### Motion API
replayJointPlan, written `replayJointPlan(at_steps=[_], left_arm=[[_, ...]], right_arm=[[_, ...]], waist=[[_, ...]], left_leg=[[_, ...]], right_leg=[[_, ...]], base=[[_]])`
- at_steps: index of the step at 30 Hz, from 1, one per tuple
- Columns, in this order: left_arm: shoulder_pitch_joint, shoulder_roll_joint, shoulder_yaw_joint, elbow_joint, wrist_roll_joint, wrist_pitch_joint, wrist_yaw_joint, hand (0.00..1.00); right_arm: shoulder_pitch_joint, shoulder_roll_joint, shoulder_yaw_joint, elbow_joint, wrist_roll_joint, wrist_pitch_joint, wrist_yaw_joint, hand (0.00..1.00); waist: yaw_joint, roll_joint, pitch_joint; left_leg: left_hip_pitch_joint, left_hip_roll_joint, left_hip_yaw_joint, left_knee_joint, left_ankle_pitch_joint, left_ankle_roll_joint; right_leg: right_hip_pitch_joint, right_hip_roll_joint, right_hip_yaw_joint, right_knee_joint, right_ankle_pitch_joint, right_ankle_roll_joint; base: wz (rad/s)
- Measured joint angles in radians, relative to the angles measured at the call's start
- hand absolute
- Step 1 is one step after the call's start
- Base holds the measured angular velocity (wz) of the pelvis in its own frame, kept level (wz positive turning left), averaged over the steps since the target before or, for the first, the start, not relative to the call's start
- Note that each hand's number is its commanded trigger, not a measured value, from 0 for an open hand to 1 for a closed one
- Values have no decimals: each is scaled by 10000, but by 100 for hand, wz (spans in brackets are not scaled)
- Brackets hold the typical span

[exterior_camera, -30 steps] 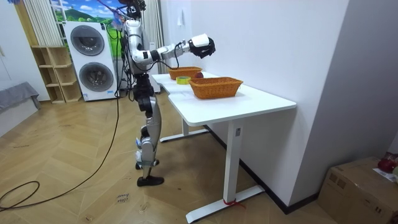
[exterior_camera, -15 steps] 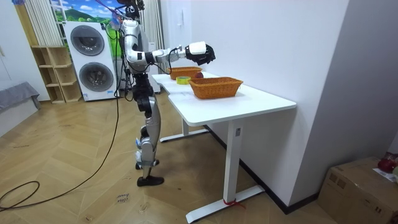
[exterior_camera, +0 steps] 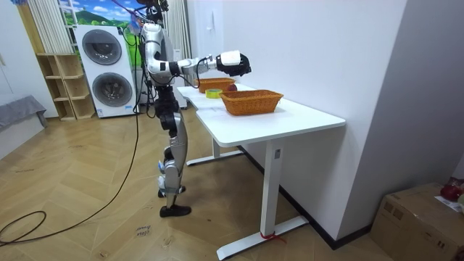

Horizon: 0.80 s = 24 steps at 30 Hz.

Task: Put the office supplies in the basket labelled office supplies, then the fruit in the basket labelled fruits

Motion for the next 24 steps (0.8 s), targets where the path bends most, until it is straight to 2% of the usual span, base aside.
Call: replayJointPlan(at_steps=[9,13,24], left_arm=[[65,1,-43,-139,6,-1,3,0],[66,-3,-44,-374,9,1,3,0],[141,0,-39,-579,19,-3,88,0]], right_arm=[[277,4,-1,538,-85,25,561,100],[277,3,0,540,-138,227,835,100],[503,4,1,969,-181,325,1423,100]], waist=[[-15,-63,-18],[-5,-56,2],[-6,-29,24]], left_leg=[[3,-1,22,-4,-1,1],[2,-3,39,-10,-1,1],[99,-8,63,-59,-1,2]], right_leg=[[-12,-6,22,16,0,0],[-23,-4,106,21,0,0],[32,8,159,13,0,0]], base=[[0],[0],[0]])
